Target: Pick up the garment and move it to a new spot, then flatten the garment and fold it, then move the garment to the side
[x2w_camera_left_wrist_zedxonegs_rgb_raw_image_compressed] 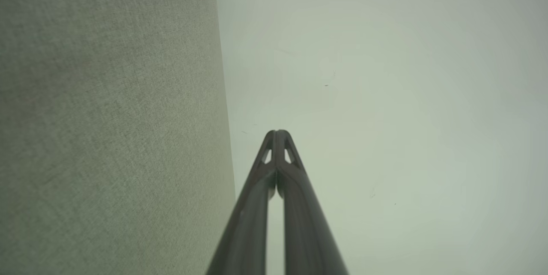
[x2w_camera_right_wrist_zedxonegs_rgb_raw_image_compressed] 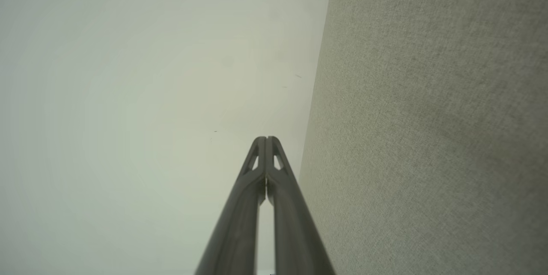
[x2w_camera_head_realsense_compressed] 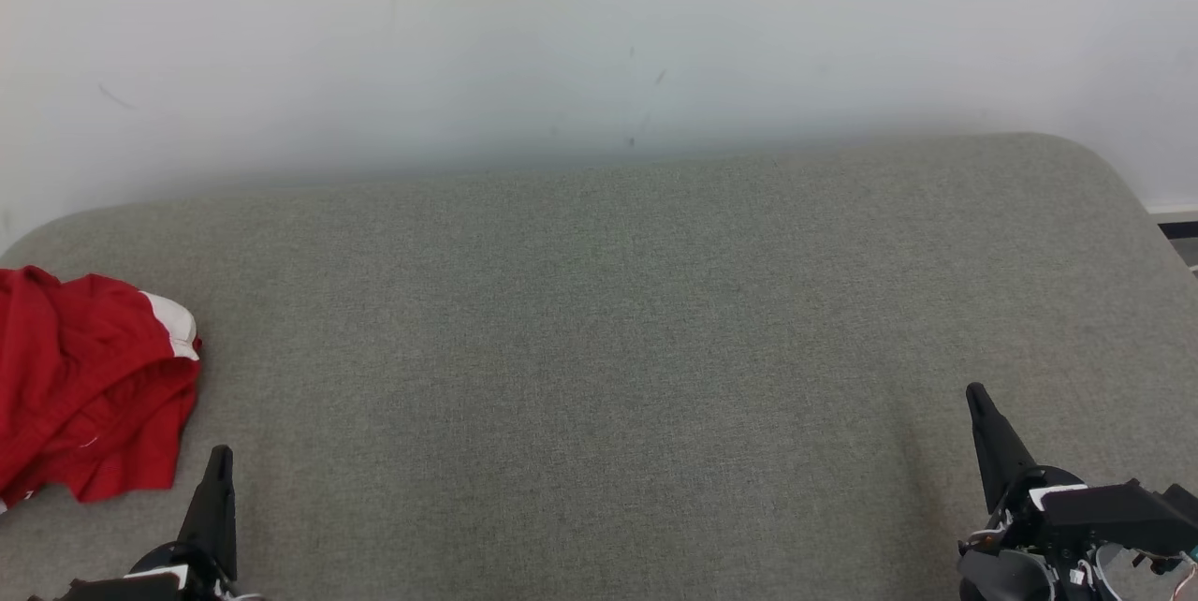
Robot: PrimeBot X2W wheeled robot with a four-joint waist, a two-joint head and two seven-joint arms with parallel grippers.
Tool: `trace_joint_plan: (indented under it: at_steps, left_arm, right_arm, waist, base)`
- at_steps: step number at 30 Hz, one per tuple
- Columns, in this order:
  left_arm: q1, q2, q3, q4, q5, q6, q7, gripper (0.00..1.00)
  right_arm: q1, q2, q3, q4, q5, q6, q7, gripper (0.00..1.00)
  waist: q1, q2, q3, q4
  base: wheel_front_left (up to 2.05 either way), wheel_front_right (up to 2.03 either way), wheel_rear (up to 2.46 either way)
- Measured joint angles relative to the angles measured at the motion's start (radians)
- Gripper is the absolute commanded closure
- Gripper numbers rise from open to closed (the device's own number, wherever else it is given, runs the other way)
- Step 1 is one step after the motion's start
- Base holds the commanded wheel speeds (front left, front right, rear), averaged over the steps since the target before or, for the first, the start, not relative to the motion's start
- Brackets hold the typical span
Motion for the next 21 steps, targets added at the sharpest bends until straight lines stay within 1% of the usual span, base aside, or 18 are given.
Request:
trace_joint_plan:
  at_steps: [4, 5, 6, 7, 8, 17, 21]
  left_arm:
    - [0.0, 0.0, 0.0, 0.0, 0.0, 0.0, 0.0, 1.0]
    - [0.0, 0.0, 0.0, 0.001, 0.0, 0.0, 0.0, 0.0]
    - [0.003, -0.002, -0.002, 0.01, 0.0, 0.0, 0.0, 0.0]
    - [0.029, -0.012, -0.006, 0.043, 0.0, 0.001, 0.0, 1.0]
    - [0.041, -0.015, -0.007, 0.052, 0.0, 0.001, 0.0, 0.0]
    - [0.053, -0.018, -0.022, 0.06, 0.012, 0.001, -0.026, 0.0]
    - [0.055, -0.018, -0.035, 0.058, 0.03, 0.002, -0.045, 0.0]
  right_arm:
    - [0.0, 0.0, 0.0, 0.0, 0.0, 0.0, 0.0, 1.0]
    - [0.0, 0.0, 0.0, 0.001, 0.0, 0.0, 0.0, 0.0]
    - [0.004, 0.002, 0.001, 0.008, 0.0, 0.0, 0.0, 0.0]
    - [0.033, 0.011, 0.003, 0.042, 0.0, 0.0, 0.0, 1.0]
    - [0.046, 0.013, 0.005, 0.054, 0.0, 0.0, 0.0, 0.0]
    - [0.059, 0.015, 0.034, 0.06, -0.004, -0.001, -0.024, 0.0]
    - [0.058, 0.015, 0.054, 0.061, -0.031, -0.001, -0.043, 0.0]
  waist:
    - [0.0, 0.0, 0.0, 0.0]
    - [0.0, 0.0, 0.0, 0.0]
    - [0.0, 0.0, 0.0, 0.0]
    - [0.0, 0.0, 0.0, 0.0]
    - [0.0, 0.0, 0.0, 0.0]
    - [0.0, 0.0, -0.007, 0.0]
    - [0.0, -0.0001, -0.018, -0.002]
  base:
    - [0.0, 0.0, 0.0]
    - [0.0, 0.0, 0.0]
    - [0.0, 0.0, 0.0]
    - [0.0, 0.0, 0.0]
    - [0.0, 0.0, 0.0]
    - [0.0, 0.0, 0.0]
    - [0.0, 0.0, 0.0]
